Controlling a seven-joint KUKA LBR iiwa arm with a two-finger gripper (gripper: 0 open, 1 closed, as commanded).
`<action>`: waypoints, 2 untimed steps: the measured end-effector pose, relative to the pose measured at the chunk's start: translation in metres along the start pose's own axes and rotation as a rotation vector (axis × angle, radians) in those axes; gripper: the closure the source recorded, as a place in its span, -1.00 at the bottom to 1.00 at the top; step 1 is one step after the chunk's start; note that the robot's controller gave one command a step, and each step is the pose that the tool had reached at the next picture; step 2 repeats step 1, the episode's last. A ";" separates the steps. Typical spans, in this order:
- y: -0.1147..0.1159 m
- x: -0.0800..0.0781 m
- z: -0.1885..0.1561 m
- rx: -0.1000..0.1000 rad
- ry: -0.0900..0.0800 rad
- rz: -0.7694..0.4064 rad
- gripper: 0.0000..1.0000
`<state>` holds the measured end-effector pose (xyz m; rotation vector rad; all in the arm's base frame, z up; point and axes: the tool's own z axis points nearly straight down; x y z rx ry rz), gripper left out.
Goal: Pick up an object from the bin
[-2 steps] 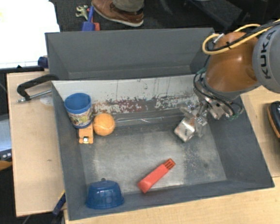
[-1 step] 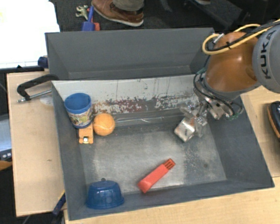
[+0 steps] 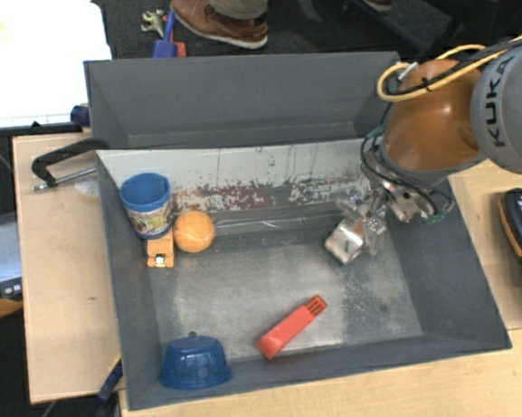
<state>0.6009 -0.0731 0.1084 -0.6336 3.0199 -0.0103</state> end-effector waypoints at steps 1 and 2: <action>0.000 0.000 0.000 0.000 0.000 0.000 1.00; 0.000 0.000 0.000 0.000 0.000 0.000 1.00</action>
Offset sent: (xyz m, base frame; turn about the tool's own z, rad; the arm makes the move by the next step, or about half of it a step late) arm 0.0000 0.0000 0.0003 0.0000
